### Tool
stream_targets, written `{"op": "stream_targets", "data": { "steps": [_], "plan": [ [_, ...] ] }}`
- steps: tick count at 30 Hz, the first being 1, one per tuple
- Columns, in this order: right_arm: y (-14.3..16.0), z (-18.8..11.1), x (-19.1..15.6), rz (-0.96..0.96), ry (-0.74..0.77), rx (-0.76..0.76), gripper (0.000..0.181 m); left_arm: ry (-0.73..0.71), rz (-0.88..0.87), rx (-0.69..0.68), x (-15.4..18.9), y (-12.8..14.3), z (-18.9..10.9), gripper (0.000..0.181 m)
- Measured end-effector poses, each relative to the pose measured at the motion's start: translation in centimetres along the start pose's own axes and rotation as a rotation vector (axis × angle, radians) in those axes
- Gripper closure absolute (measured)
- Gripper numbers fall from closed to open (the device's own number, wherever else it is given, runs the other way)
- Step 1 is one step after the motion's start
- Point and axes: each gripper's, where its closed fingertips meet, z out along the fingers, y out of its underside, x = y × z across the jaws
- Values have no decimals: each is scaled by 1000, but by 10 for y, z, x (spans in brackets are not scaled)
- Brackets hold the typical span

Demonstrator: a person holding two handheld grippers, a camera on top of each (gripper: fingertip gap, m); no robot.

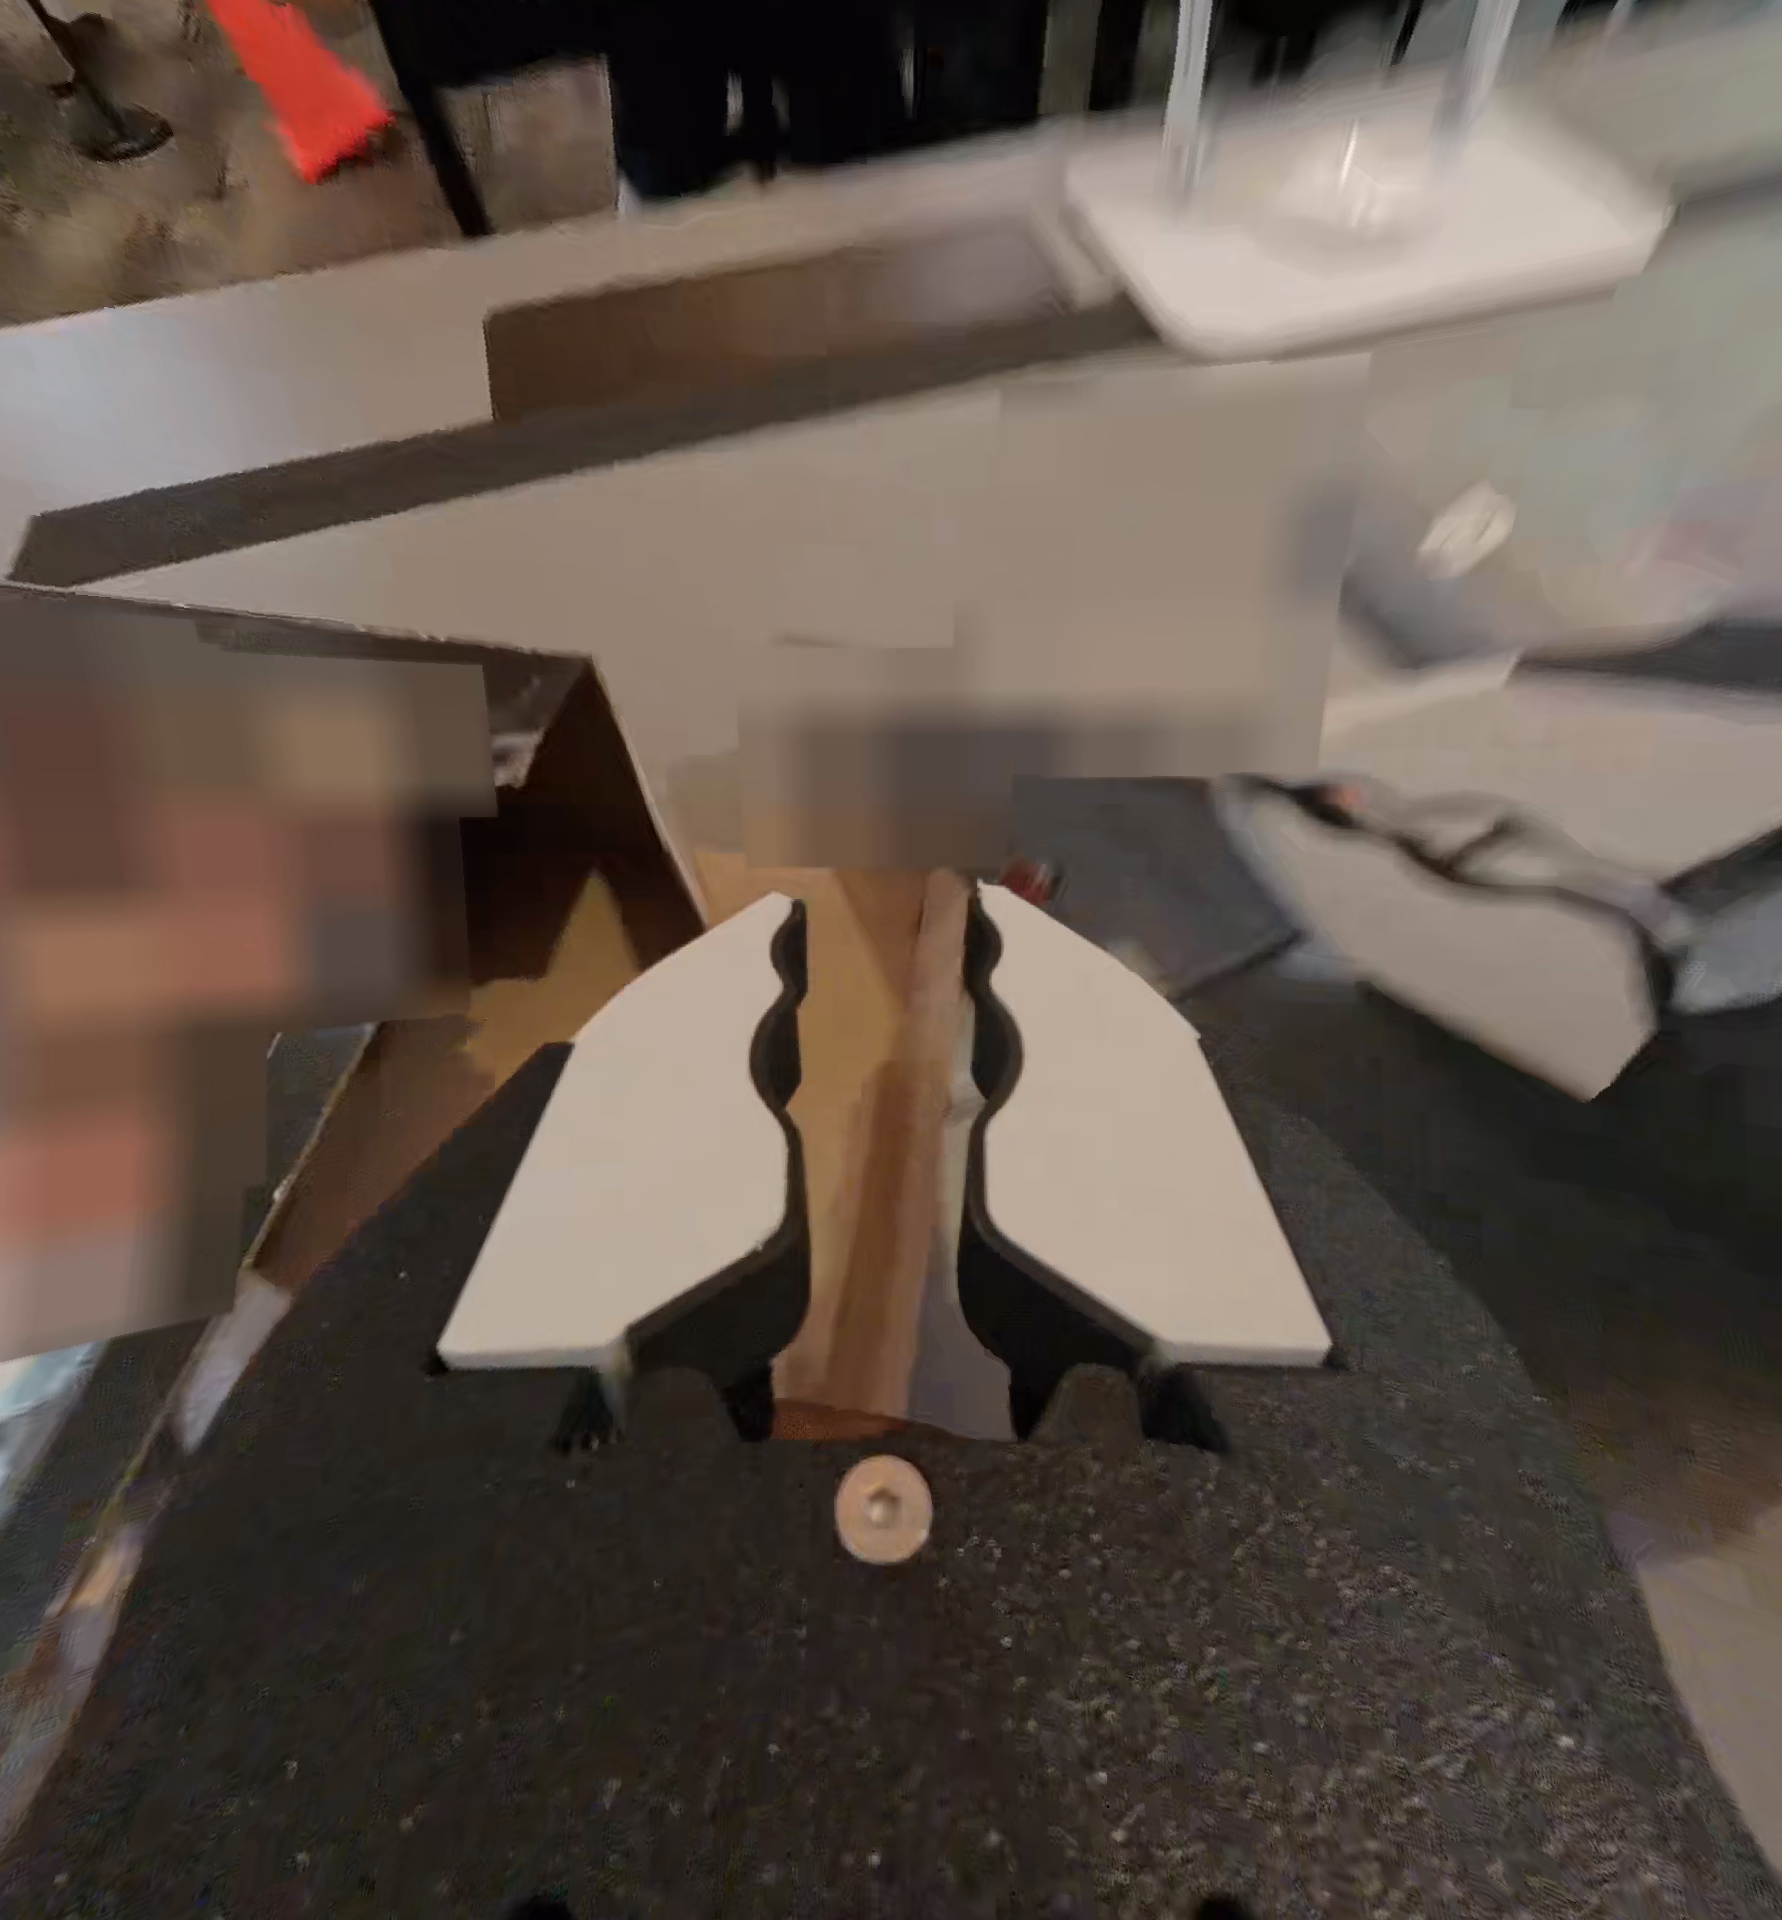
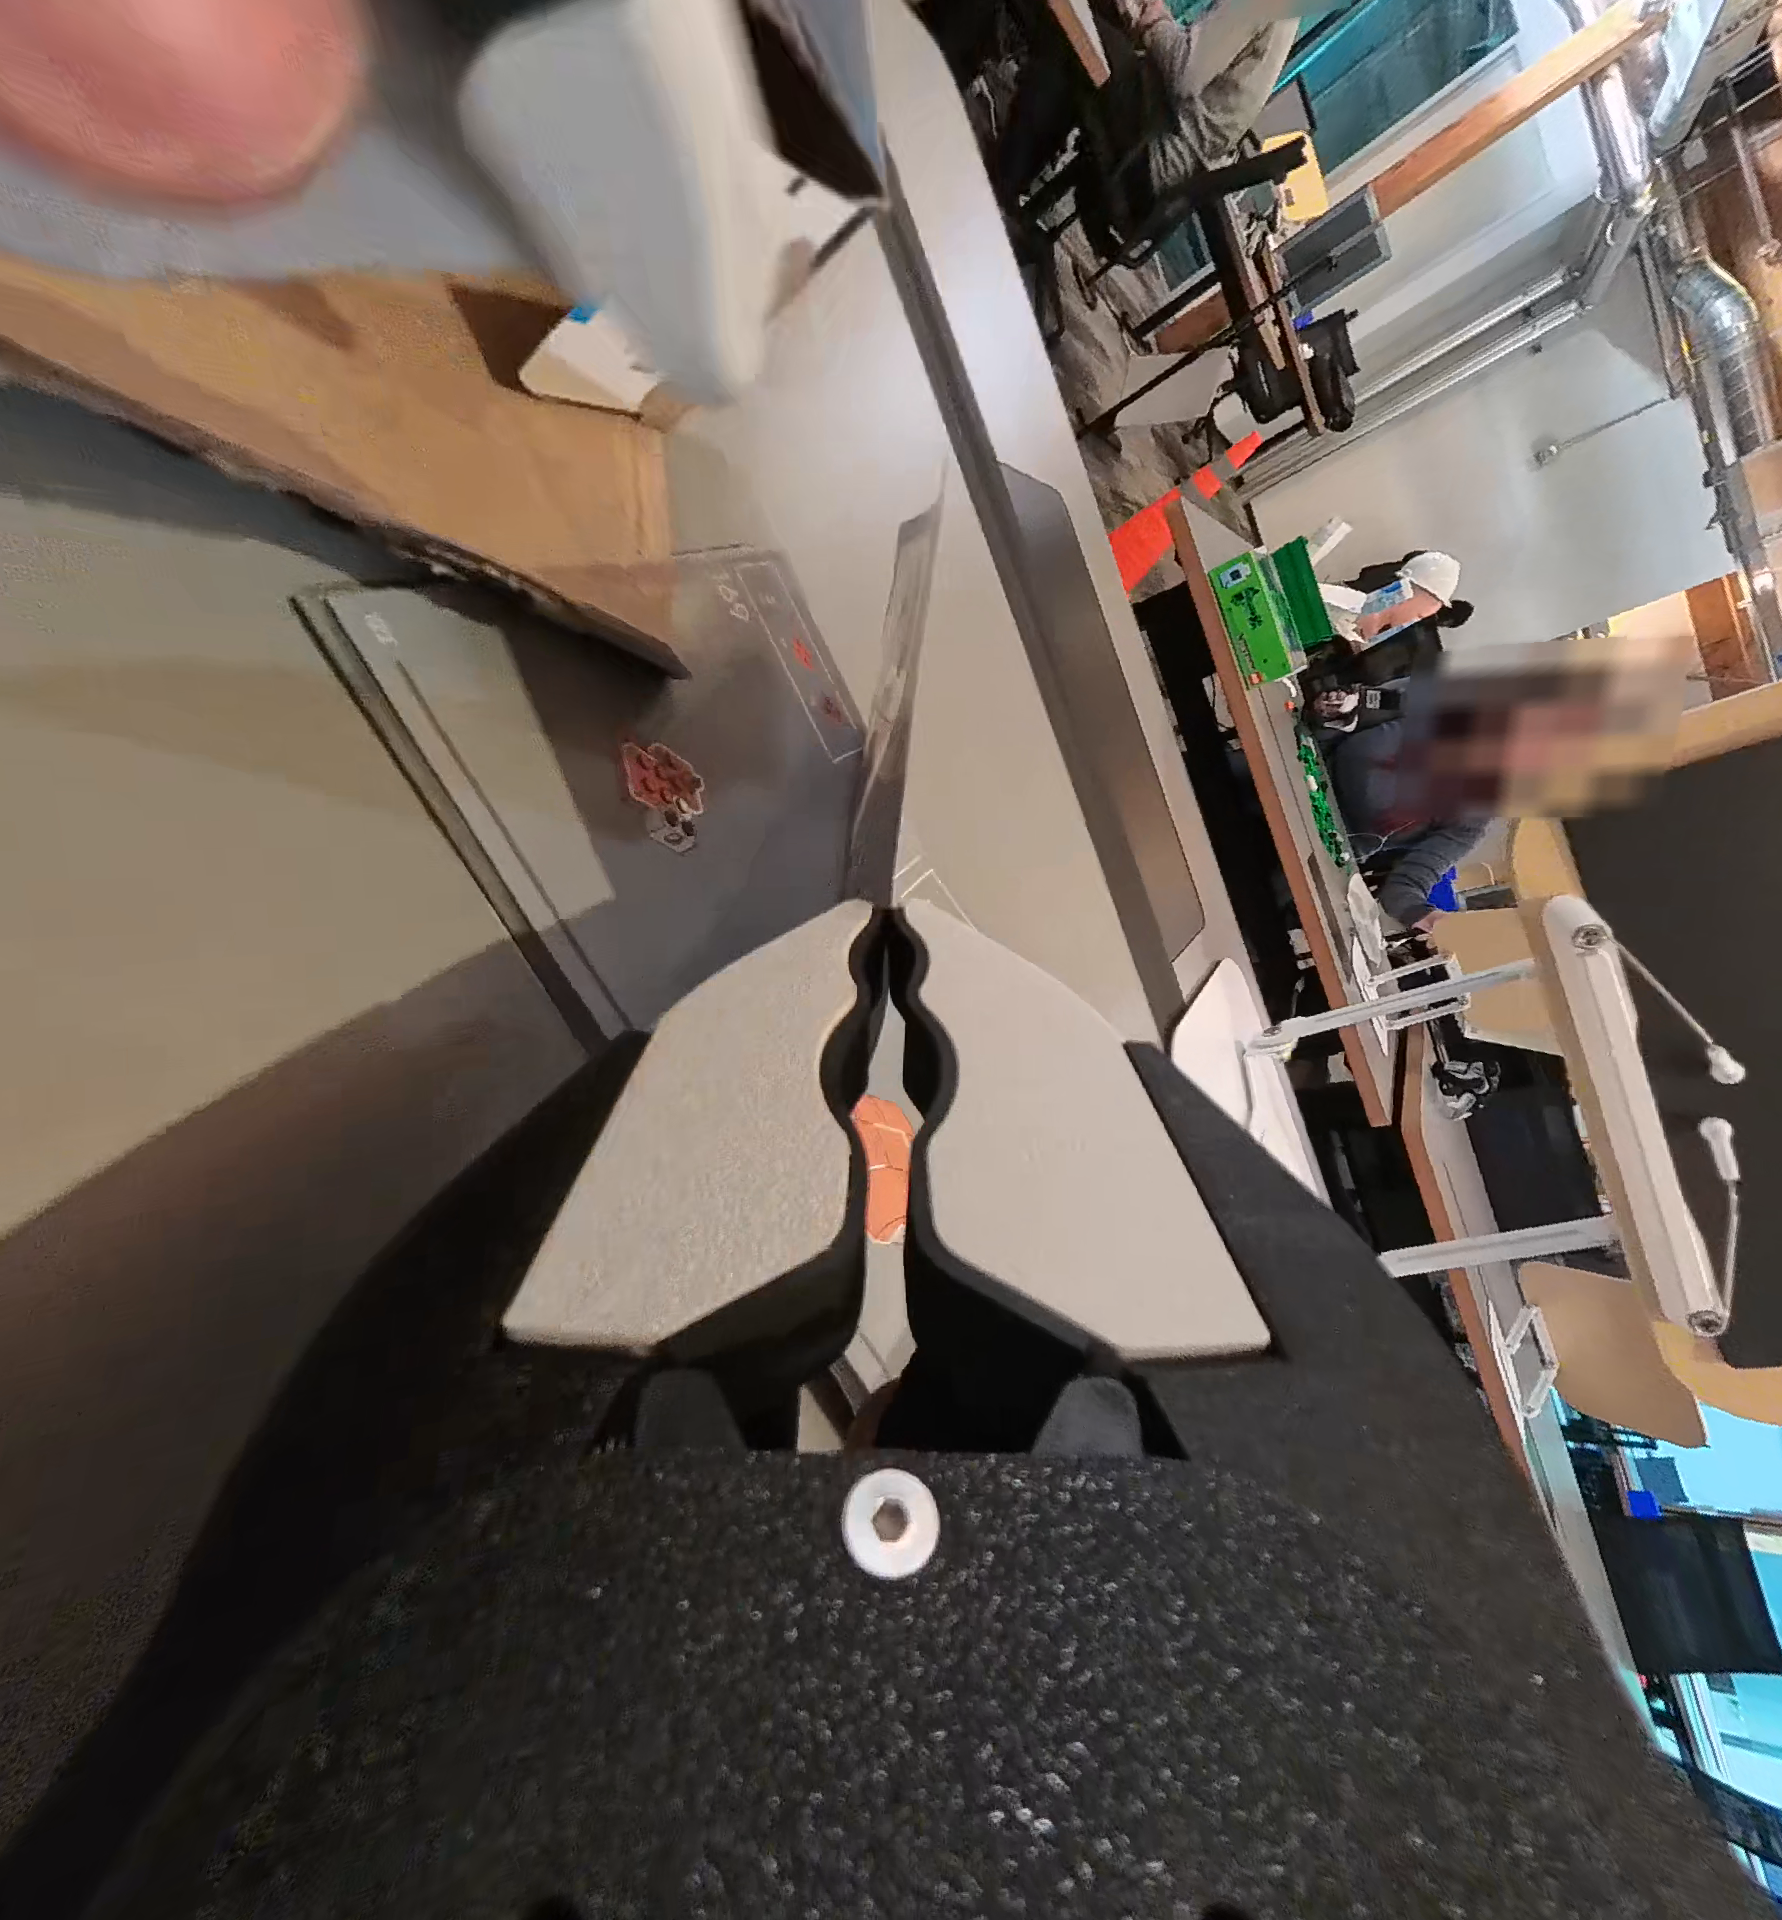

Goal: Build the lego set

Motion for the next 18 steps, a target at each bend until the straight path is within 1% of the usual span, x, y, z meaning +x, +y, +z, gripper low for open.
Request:
{"op": "stream_targets", "data": {
  "steps": [2, 4, 8, 10, 12, 13, 15, 17, 18],
  "plan": [
    [1, 1, -3, -1, -8, -6, 181, -24, 137, -126, 5, 21, 8, 146],
    [2, 2, -5, 0, -16, -9, 181, -36, 222, -203, 10, 33, 15, 143],
    [5, 3, -6, 4, -27, -15, 180, -108, 289, -304, -3, 50, 19, 143],
    [7, 3, -7, 2, -31, -17, 180, -101, 294, -346, -7, 59, 18, 143],
    [9, 4, -9, -4, -37, -21, 180, -93, 307, -370, -8, 65, 18, 147],
    [10, 4, -10, -8, -42, -24, 180, -89, 314, -373, -8, 65, 18, 152],
    [11, 6, -13, -15, -53, -31, 180, -59, 332, -385, -3, 68, 19, 169],
    [10, 6, -16, -24, -64, -33, 180, -66, 343, -391, -4, 68, 19, 178],
    [10, 7, -18, -30, -70, -33, 180, -74, 340, -397, -6, 68, 17, 179]
  ]
}}
